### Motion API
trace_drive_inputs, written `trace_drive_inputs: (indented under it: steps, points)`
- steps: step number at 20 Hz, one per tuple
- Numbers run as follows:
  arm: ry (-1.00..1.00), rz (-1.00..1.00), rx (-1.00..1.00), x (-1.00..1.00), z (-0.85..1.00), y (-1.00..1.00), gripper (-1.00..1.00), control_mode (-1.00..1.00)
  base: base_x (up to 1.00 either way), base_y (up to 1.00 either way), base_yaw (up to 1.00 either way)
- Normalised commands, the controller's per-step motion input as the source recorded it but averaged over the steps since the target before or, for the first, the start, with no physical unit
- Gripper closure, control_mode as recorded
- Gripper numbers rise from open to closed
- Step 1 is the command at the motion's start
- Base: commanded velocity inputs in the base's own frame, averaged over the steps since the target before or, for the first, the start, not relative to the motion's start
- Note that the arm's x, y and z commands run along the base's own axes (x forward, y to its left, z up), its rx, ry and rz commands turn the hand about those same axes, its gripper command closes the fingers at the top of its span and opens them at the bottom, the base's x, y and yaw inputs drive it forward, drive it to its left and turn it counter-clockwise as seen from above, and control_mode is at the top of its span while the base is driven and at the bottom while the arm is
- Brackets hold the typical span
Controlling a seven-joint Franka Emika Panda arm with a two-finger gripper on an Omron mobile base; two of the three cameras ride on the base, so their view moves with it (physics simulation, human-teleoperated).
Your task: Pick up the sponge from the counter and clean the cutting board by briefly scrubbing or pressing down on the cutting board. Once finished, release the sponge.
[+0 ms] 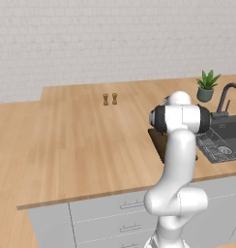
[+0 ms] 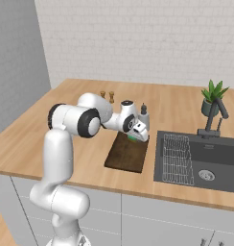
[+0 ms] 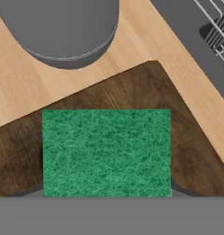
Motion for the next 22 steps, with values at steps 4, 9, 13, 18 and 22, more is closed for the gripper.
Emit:
trace_drive_inputs:
  steps: [4, 9, 13, 18, 22]
  points:
    - [0.03, 0.01, -0.02, -0.64, -0.1, 0.25, 1.0, -1.0, 0.0, 0.0, 0.0]
    - [0.05, 0.01, 0.07, -0.84, -0.03, 0.12, 1.0, -1.0, 0.0, 0.0, 0.0]
    - [0.0, 0.0, 0.23, -0.56, -0.28, -0.38, 1.0, -1.0, 0.0, 0.0, 0.0]
    - [-0.01, 0.0, 0.14, 0.0, -0.04, -0.63, 1.0, -1.0, 0.0, 0.0, 0.0]
    - [-0.02, 0.0, 0.12, 0.11, 0.43, -0.24, 1.0, -1.0, 0.0, 0.0, 0.0]
